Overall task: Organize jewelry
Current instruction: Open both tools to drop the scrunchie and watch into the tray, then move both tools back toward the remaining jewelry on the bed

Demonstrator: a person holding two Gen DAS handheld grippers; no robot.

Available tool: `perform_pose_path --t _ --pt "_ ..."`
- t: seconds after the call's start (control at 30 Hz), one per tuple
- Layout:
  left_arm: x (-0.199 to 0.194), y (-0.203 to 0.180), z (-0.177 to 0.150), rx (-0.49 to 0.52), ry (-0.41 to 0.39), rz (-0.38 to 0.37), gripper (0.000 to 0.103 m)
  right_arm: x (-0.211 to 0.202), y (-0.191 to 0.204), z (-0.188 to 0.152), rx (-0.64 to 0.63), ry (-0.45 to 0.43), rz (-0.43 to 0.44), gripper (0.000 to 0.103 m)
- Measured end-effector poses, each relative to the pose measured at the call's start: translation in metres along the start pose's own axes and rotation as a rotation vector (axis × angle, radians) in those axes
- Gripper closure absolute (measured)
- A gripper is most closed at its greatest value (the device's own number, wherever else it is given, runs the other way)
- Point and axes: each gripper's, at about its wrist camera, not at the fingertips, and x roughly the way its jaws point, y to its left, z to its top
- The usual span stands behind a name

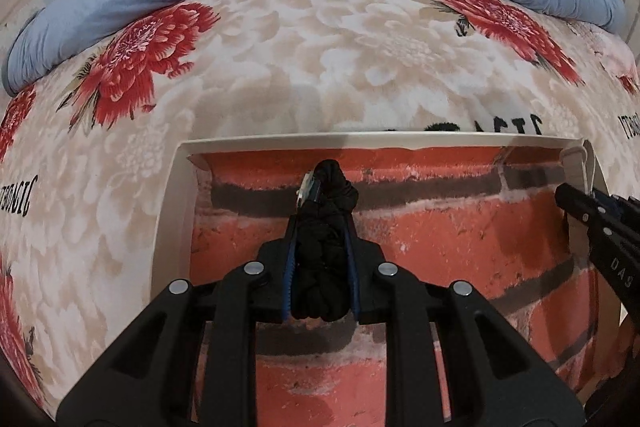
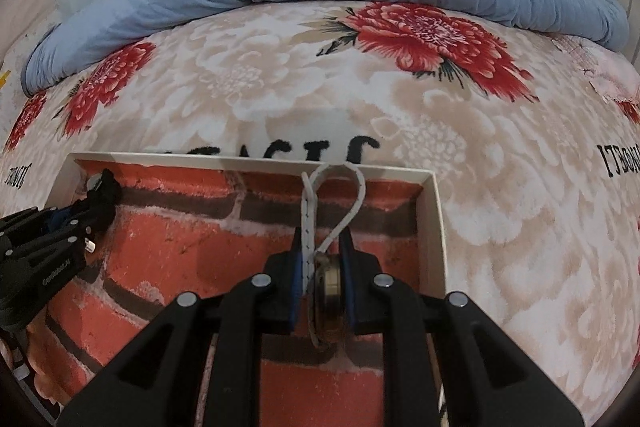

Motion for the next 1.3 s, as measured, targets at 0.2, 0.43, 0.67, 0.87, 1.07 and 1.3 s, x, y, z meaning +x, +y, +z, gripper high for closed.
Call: perform_pose_path --t 0.2,0.43,0.67,0.87,1.07,1.3 --pt "0.0 -0.005 0.001 0.022 -0.003 0.024 0.08 0.007 -0.004 0.0 0.018 0.025 0.019 0.085" --pt "0.0 -0.004 0.001 0.016 0.002 0.029 0.076 0.008 -0.002 -0.001 0.002 0.034 0.015 0.079" --pt "-0.001 -0.002 0.001 0.015 0.009 0.054 0.066 0.006 -0.006 -0.002 0.008 0.039 0.02 0.07" --pt "-0.005 0.0 -0.001 0.011 0.01 0.066 0.056 -0.001 -0.011 -0.008 0.004 0.024 0.016 0.056" --pt "-0.038 0.008 -0.005 0.005 -0.055 0.055 0.031 -0.033 -0.015 -0.013 0.028 -0.028 0.044 0.039" --pt "-0.099 0.034 -0.039 -0.041 -0.143 0.024 0.008 -0.084 -0.014 -0.047 0.042 -0.09 0.033 0.024"
